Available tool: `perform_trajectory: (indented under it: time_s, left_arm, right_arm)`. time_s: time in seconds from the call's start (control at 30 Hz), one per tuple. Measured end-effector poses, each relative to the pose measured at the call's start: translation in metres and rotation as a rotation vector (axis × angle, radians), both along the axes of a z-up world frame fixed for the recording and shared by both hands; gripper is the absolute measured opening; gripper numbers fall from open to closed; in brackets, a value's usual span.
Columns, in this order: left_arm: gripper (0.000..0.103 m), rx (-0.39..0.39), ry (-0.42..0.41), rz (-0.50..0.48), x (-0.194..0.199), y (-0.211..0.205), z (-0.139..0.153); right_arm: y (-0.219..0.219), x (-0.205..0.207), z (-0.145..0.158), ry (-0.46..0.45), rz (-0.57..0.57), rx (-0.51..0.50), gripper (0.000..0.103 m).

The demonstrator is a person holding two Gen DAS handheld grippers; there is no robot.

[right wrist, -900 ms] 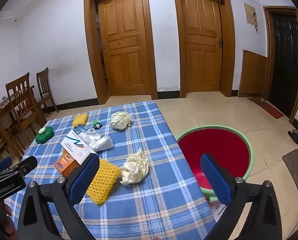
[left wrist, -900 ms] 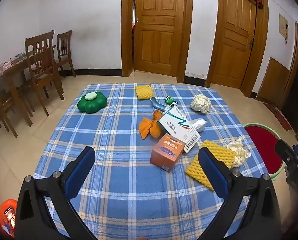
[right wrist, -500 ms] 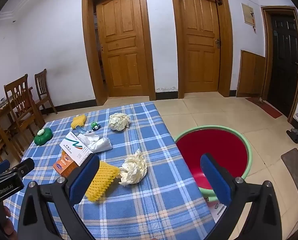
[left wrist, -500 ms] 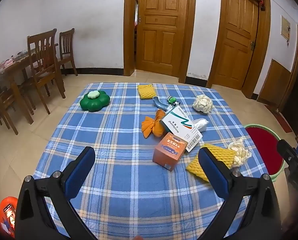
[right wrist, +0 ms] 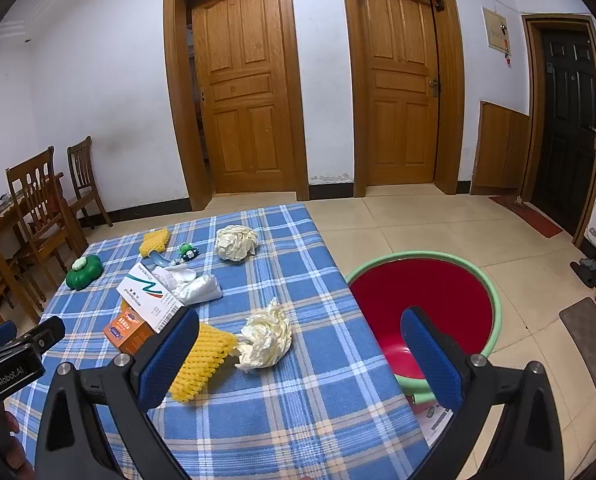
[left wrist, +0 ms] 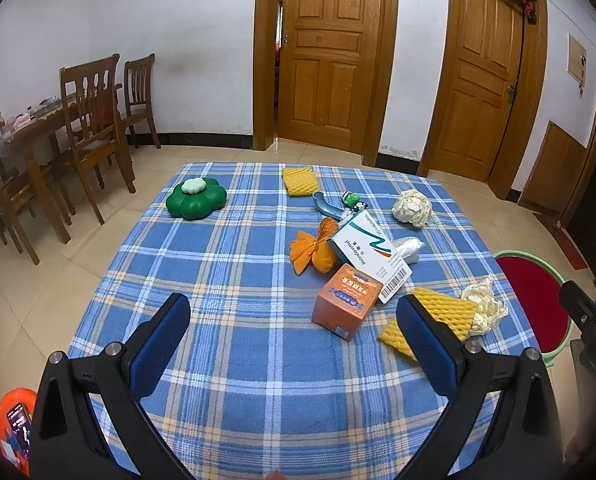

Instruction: Collect trash

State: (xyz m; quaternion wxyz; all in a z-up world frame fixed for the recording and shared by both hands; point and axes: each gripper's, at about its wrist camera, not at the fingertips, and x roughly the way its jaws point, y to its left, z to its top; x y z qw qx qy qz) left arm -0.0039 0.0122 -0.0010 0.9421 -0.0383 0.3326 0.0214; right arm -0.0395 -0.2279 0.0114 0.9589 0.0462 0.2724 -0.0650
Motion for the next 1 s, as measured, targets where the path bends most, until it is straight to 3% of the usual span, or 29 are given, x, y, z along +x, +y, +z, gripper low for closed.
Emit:
perform_trajectory:
  time_s: [1.0]
  left_arm:
    - [0.101, 0.0, 0.006, 0.005, -0.0005, 0.0015, -0.003]
  right_arm:
    - [0.0005, -0.0005, -0.0028, 0.0, 0.0, 0.003, 0.103]
